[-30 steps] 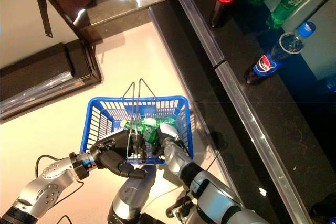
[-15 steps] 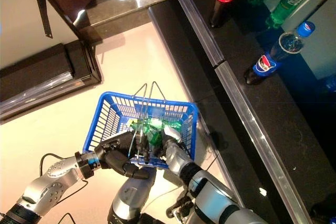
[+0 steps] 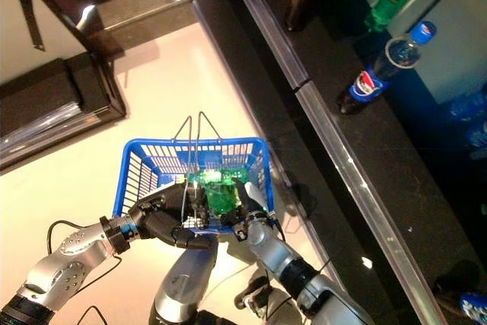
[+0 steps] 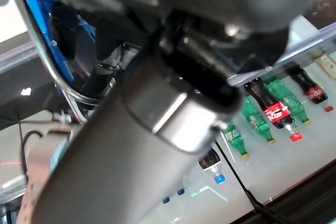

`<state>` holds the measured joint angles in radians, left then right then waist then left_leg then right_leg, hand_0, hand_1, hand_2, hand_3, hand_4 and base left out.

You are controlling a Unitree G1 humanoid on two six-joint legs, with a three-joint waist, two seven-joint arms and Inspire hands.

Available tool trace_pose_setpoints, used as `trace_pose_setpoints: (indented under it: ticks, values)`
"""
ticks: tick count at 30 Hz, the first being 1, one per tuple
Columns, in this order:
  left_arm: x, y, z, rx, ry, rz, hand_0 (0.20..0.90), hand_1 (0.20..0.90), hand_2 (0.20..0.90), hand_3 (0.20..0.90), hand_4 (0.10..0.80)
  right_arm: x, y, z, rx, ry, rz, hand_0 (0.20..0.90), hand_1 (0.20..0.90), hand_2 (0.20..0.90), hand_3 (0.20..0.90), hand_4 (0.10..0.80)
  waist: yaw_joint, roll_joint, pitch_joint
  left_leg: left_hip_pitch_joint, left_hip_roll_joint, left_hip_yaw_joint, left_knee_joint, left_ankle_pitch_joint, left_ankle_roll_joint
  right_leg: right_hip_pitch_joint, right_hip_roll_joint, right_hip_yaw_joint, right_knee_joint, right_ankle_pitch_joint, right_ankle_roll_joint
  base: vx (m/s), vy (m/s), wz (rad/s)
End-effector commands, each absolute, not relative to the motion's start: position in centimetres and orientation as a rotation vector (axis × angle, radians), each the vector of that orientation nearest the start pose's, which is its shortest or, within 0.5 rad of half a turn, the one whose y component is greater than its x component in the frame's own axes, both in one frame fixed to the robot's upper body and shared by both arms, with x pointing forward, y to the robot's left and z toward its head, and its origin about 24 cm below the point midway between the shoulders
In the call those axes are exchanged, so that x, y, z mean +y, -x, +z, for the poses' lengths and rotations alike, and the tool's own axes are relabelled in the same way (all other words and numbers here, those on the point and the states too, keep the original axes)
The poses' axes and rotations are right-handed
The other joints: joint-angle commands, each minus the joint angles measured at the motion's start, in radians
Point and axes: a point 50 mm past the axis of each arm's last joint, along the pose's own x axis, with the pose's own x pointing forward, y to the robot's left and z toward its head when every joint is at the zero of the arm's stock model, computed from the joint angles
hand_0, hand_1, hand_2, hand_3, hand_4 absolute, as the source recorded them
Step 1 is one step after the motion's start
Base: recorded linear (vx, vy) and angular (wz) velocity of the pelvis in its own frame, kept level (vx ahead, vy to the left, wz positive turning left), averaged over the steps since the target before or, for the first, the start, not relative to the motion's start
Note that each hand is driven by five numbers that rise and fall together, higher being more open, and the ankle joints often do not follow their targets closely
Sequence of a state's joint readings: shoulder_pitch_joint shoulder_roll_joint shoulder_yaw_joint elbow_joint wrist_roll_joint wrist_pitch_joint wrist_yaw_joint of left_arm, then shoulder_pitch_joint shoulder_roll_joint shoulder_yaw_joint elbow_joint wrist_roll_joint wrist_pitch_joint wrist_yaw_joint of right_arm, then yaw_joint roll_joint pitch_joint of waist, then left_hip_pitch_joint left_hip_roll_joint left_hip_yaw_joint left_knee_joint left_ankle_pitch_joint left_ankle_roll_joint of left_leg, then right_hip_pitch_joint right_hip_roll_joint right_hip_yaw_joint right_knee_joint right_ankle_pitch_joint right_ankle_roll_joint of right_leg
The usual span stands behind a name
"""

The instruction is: Pick up the drink and place into the basket.

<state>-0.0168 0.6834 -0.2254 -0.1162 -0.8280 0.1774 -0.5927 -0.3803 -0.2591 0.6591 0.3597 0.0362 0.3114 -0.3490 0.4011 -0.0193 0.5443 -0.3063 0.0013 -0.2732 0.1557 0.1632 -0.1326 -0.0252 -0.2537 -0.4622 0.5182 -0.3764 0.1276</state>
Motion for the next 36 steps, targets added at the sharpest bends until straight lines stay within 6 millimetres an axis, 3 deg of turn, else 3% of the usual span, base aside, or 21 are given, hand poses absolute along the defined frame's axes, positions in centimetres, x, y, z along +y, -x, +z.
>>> trace_pose_setpoints:
  ticks: [1, 11, 16, 18, 23, 25, 30, 36]
  values:
    - [14.6, -21.0, 19.5, -0.614, 0.347, -1.212, 0.3, 0.3, 0.3, 0.2, 0.1, -10.9, -30.4, 4.7, 0.054, 0.578, 0.135, 0.9, 0.9, 0.9, 0.9, 0.8, -0.037, 0.023, -0.024, 0.038, 0.021, 0.075, 0.047, -0.083, 0.078, -0.073, 0.027, 0.08, -0.057, 0.23, -0.045, -0.014, -0.02, -0.19]
    - [16.2, -21.7, 16.9, -0.507, 0.415, -1.072, 0.3, 0.3, 0.3, 0.2, 0.1, -13.3, -27.7, 9.1, -0.153, 0.449, 0.198, 0.9, 0.9, 0.9, 0.9, 0.8, -0.097, -0.011, -0.032, 0.068, 0.047, 0.115, 0.037, -0.091, 0.083, -0.065, 0.053, 0.114, -0.072, 0.238, -0.039, -0.005, -0.019, -0.09]
    - [16.8, -21.8, 15.6, -0.468, 0.402, -0.997, 0.3, 0.3, 0.3, 0.2, 0.1, -13.5, -26.3, 11.4, -0.264, 0.274, 0.288, 0.9, 0.9, 0.9, 0.9, 0.8, -0.12, -0.031, -0.05, 0.085, 0.061, 0.137, 0.02, -0.09, 0.084, -0.053, 0.069, 0.132, -0.103, 0.246, -0.037, -0.002, -0.017, -0.14]
    - [17.3, -22.1, 14.6, -0.429, 0.391, -0.938, 0.3, 0.3, 0.3, 0.2, 0.1, -13.6, -25.5, 12.3, -0.323, 0.157, 0.33, 0.9, 0.9, 0.9, 0.9, 0.8, -0.134, -0.041, -0.07, 0.101, 0.068, 0.149, 0.007, -0.089, 0.082, -0.04, 0.077, 0.143, -0.128, 0.254, -0.032, 0.0, -0.02, -0.08]
    - [19.0, -21.9, 12.7, -0.357, 0.319, -0.847, 0.3, 0.3, 0.3, 0.2, 0.1, -15.2, -24.1, 13.4, -0.402, 0.141, 0.301, 0.9, 0.9, 0.9, 0.9, 0.8, -0.179, -0.058, -0.127, 0.141, 0.087, 0.186, -0.028, -0.089, 0.08, -0.015, 0.088, 0.179, -0.181, 0.269, -0.021, -0.009, 0.011, -0.11]
    - [19.5, -21.8, 12.1, -0.331, 0.318, -0.806, 0.3, 0.3, 0.3, 0.2, 0.1, -15.9, -23.7, 13.2, -0.391, 0.146, 0.296, 0.9, 0.9, 0.9, 0.9, 0.8, -0.194, -0.059, -0.146, 0.154, 0.094, 0.201, -0.038, -0.088, 0.078, -0.01, 0.09, 0.192, -0.194, 0.274, -0.018, -0.009, 0.064, -0.33]
    - [22.6, -21.3, 8.2, -0.196, 0.183, -0.514, 0.3, 0.3, 0.3, 0.2, 0.1, -18.0, -22.5, 10.2, -0.257, 0.172, 0.256, 0.9, 0.9, 0.9, 0.9, 0.8, -0.258, -0.071, -0.225, 0.207, 0.128, 0.261, -0.085, -0.078, 0.067, 0.015, 0.09, 0.248, -0.259, 0.301, -0.004, -0.002, 0.045, -0.32]
    - [26.5, -18.6, 2.8, 0.027, 0.19, -0.179, 0.3, 0.3, 0.3, 0.2, 0.1, -20.0, -20.7, 6.3, -0.061, 0.215, 0.275, 0.9, 0.9, 0.9, 0.9, 0.8, -0.315, -0.084, -0.316, 0.267, 0.169, 0.352, -0.147, -0.069, 0.049, 0.054, 0.089, 0.321, -0.357, 0.325, 0.01, -0.014, 0.031, -0.51]
